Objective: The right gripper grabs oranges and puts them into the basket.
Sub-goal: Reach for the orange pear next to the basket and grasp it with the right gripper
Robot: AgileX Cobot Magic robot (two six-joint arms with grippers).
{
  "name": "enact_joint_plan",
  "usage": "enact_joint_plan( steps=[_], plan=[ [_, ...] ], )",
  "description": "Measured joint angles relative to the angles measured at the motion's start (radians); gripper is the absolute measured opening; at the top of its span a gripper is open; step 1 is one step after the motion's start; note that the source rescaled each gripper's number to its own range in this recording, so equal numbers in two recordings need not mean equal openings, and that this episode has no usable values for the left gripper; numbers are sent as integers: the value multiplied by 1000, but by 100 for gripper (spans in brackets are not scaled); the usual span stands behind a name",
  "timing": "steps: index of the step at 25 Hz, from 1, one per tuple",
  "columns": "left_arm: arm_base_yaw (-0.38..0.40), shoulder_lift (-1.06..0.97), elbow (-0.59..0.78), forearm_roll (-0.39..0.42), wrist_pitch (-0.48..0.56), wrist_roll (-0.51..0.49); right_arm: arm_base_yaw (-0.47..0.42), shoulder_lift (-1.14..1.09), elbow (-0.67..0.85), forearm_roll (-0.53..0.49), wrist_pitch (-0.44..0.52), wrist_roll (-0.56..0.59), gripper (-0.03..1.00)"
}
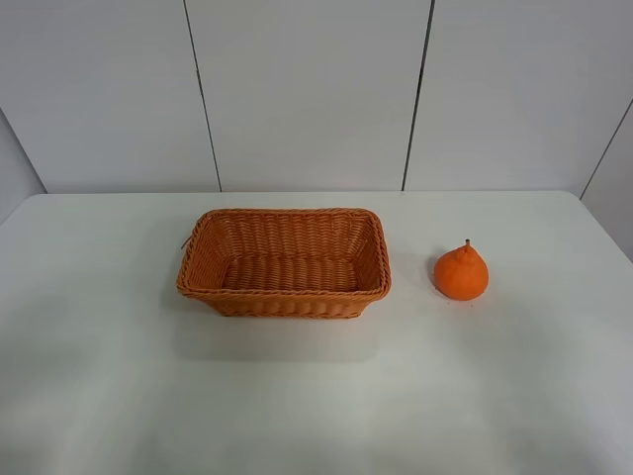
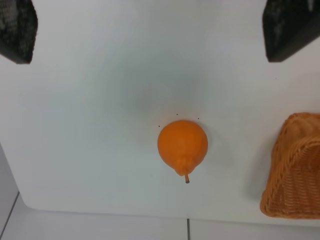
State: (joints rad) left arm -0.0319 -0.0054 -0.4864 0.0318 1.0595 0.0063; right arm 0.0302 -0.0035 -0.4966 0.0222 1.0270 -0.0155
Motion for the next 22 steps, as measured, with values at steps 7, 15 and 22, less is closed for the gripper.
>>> enact_joint_plan(
  steps=[7,15,22],
  plan=[
    [0,0,0,0,0,0,0,4,0,10,0,0,100],
    [0,0,0,0,0,0,0,321,-98,-1,-1,0,100],
    [0,0,0,0,0,0,0,770,-291,-1,-10,0,100]
  ],
)
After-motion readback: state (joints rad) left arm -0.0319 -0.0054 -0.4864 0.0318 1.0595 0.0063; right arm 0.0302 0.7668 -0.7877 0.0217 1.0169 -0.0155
